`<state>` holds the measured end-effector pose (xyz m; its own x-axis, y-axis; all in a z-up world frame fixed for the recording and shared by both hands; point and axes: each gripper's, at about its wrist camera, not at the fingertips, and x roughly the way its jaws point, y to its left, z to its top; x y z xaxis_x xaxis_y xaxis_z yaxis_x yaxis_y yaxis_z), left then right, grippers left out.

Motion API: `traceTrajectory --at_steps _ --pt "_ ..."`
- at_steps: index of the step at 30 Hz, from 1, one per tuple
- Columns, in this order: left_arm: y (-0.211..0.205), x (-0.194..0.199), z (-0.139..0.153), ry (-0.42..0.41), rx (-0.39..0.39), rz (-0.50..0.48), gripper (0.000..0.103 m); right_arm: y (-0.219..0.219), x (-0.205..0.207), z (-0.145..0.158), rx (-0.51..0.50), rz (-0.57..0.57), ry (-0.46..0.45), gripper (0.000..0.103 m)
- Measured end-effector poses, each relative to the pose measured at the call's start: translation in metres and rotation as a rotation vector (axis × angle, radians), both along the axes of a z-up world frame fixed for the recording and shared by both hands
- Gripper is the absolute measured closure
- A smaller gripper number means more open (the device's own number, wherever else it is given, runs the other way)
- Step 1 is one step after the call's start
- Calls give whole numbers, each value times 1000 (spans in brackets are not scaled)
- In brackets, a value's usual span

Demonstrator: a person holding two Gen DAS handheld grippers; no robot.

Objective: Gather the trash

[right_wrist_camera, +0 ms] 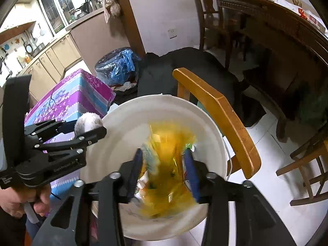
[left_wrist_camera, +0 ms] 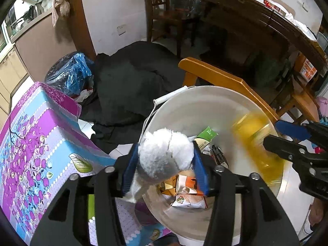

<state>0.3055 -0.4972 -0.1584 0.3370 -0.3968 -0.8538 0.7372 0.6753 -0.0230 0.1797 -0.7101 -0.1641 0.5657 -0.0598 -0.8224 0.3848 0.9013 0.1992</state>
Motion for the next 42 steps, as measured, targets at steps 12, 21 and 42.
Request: traceTrajectory --at_steps 12,21,42 --pt "4 0 5 -15 -12 14 44 -2 -10 6 4 -15 -32 44" --pt "16 -9 20 -52 -42 18 43 15 -34 27 -65 -44 -142 36" --pt "187 -148 109 -484 -382 96 6 218 -216 80 -411 -280 -578 5"
